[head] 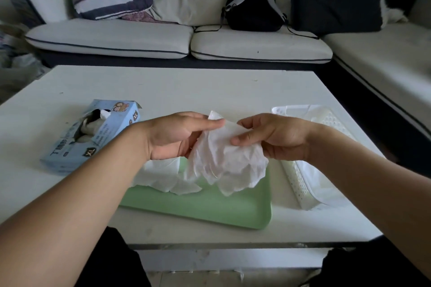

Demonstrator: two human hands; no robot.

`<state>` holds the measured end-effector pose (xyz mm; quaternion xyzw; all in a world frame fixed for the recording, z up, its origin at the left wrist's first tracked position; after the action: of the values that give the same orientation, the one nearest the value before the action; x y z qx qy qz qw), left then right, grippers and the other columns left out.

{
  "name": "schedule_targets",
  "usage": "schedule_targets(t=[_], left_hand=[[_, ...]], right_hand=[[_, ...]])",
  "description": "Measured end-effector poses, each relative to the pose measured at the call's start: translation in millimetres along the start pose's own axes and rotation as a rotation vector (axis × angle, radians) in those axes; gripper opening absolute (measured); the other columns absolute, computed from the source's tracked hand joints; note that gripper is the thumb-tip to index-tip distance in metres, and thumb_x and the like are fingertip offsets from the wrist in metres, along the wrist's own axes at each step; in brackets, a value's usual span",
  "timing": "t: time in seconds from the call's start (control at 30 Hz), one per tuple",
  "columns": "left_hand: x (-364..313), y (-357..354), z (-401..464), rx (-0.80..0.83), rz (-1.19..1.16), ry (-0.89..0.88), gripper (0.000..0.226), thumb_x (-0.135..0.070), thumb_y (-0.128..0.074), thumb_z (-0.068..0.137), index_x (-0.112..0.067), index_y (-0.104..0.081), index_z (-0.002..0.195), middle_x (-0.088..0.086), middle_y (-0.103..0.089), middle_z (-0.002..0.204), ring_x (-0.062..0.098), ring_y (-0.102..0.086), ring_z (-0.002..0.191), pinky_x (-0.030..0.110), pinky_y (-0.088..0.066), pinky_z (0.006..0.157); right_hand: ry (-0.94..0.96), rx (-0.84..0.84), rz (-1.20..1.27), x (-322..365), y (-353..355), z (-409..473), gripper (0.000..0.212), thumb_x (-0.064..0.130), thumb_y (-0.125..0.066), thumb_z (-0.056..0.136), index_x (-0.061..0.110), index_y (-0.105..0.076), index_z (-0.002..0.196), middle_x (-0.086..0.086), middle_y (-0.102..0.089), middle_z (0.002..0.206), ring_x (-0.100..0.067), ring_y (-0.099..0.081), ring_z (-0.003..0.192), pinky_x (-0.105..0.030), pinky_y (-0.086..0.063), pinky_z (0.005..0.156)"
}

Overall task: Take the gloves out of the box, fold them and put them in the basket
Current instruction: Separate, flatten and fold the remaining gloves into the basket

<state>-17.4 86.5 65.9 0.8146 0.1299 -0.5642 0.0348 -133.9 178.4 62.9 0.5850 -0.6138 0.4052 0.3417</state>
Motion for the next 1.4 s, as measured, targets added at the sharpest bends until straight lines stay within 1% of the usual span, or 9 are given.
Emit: schedule_targets(t=[0.13,0.27,0.4,0.53,0.7,0.9,1.07,1.23,1.4], left_hand=[[8,3,4,-0.035,0.238,0.096,0.029,-0.029,-0.062,0.096,-0.011,-0.071,0.118,0.007,-0.077,0.102,0.017,-0.073,0.080,0.027,-0.058,0.061],[5,24,26,-0.338,0.374,-0.059,0.024,-0.026,-0.066,0.099,-0.005,-0.074,0.103,0.006,-0.076,0.087,0.015,-0.068,0.069,0.025,-0.050,0.059],[-27,36,26,-0.659,0.500,-0.579,0.035,-0.038,-0.067,0.093,-0.004,-0.070,0.085,0.012,-0.055,0.067,0.015,-0.044,0.065,0.033,-0.035,0.059],[-54,29,9,-0.705,0.503,-0.823,0.010,-0.024,-0.075,0.091,-0.016,-0.079,0.096,-0.004,-0.077,0.088,0.007,-0.069,0.082,0.027,-0.053,0.076],[-8,29,28,-0.466,0.813,-0.466,0.010,-0.019,-0.086,0.081,-0.020,-0.081,0.089,-0.011,-0.077,0.085,0.003,-0.071,0.080,0.024,-0.054,0.078],[69,2,42,-0.112,1.171,-0.154,0.011,-0.024,-0.083,0.082,-0.025,-0.077,0.091,-0.015,-0.074,0.086,-0.001,-0.067,0.081,0.024,-0.054,0.079],[84,-17,42,0.005,1.279,-0.125,0.013,-0.030,-0.082,0.081,-0.025,-0.074,0.091,-0.011,-0.070,0.082,0.009,-0.066,0.076,0.034,-0.057,0.073],[94,-25,43,0.118,1.161,0.020,0.017,-0.039,-0.083,0.081,-0.026,-0.076,0.090,-0.010,-0.072,0.082,0.009,-0.068,0.077,0.034,-0.059,0.076],[85,-23,45,0.071,1.048,0.017,0.013,-0.036,-0.078,0.087,-0.024,-0.079,0.093,-0.011,-0.075,0.083,0.007,-0.069,0.078,0.031,-0.057,0.077]], right_hand=[[-0.080,0.052,0.030,-11,-2,6,0.045,0.009,-0.074,0.083,-0.002,-0.063,0.125,-0.013,-0.069,0.110,-0.021,-0.070,0.089,-0.033,-0.061,0.082],[0.002,-0.230,-0.057,-9,21,17,0.023,0.000,-0.075,0.084,0.002,-0.070,0.106,-0.010,-0.072,0.097,-0.021,-0.071,0.082,-0.031,-0.061,0.073],[0.522,-0.666,-0.289,38,54,6,0.024,0.001,-0.084,0.075,-0.005,-0.062,0.081,-0.020,-0.066,0.078,-0.024,-0.060,0.074,-0.040,-0.054,0.066],[0.839,-0.754,-0.506,69,48,-19,0.020,0.003,-0.086,0.074,0.007,-0.066,0.078,-0.007,-0.073,0.078,-0.014,-0.070,0.071,-0.027,-0.058,0.068],[0.549,-0.623,-0.877,23,40,8,0.023,0.011,-0.089,0.072,0.019,-0.071,0.085,0.008,-0.065,0.071,0.000,-0.057,0.061,-0.022,-0.050,0.067],[0.190,-0.123,-1.417,-54,6,30,0.022,0.018,-0.076,0.083,0.018,-0.073,0.105,0.004,-0.070,0.100,-0.007,-0.054,0.081,-0.027,-0.050,0.079],[0.101,0.102,-1.430,-71,-11,29,0.016,0.020,-0.080,0.081,0.018,-0.072,0.095,0.011,-0.065,0.083,-0.007,-0.058,0.077,-0.024,-0.050,0.076],[-0.055,0.239,-1.249,-77,-17,25,0.022,0.042,-0.075,0.087,0.028,-0.075,0.104,0.015,-0.075,0.093,0.003,-0.067,0.086,-0.020,-0.052,0.086],[-0.047,0.126,-1.165,-63,1,33,0.017,0.032,-0.070,0.092,0.023,-0.077,0.106,0.013,-0.076,0.093,0.000,-0.070,0.083,-0.013,-0.047,0.080]])
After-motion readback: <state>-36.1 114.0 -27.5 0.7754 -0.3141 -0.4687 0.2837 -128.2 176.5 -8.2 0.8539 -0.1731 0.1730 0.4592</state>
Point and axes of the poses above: each hand's wrist, its own z-axis towards the middle knuckle, its own y-axis out of the back of the hand, x = y × z, the point moved 7 cm from there along z, towards the middle knuckle
